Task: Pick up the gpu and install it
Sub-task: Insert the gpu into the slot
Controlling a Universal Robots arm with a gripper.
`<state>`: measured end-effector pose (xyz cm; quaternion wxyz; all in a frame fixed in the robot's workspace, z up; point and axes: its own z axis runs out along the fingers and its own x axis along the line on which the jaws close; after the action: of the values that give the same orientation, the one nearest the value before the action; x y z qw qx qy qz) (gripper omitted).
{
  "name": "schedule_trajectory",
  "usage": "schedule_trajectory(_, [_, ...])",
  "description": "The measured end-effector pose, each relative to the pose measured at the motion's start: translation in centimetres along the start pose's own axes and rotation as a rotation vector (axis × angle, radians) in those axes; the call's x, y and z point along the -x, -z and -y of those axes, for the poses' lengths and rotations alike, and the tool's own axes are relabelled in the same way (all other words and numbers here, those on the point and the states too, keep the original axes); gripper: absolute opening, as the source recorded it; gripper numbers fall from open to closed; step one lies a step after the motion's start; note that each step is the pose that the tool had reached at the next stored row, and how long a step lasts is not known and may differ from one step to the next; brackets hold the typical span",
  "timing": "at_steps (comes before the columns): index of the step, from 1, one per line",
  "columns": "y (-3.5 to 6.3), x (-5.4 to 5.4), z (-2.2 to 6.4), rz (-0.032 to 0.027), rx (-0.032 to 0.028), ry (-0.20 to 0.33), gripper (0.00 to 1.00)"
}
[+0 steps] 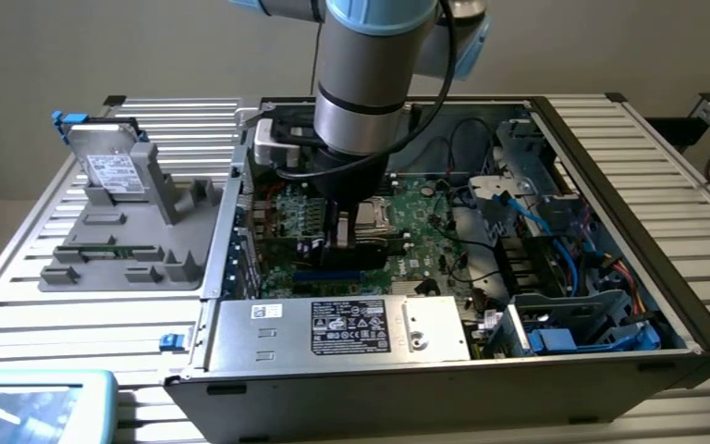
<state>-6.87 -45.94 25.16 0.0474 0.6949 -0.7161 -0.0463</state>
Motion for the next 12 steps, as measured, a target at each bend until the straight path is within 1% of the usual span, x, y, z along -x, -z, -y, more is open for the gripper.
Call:
schedule_trajectory(5, [-0.10, -0.18, 0.00, 0.0107, 0.0005, 0.001, 0.28])
schedule_trajectory(9, [-0.15, -0.20, -0.05, 0.0167, 0.0017, 0.002, 0.28])
schedule_trajectory(12, [-0.19, -0.22, -0.09, 0.0214, 0.0043, 0.002, 0.28])
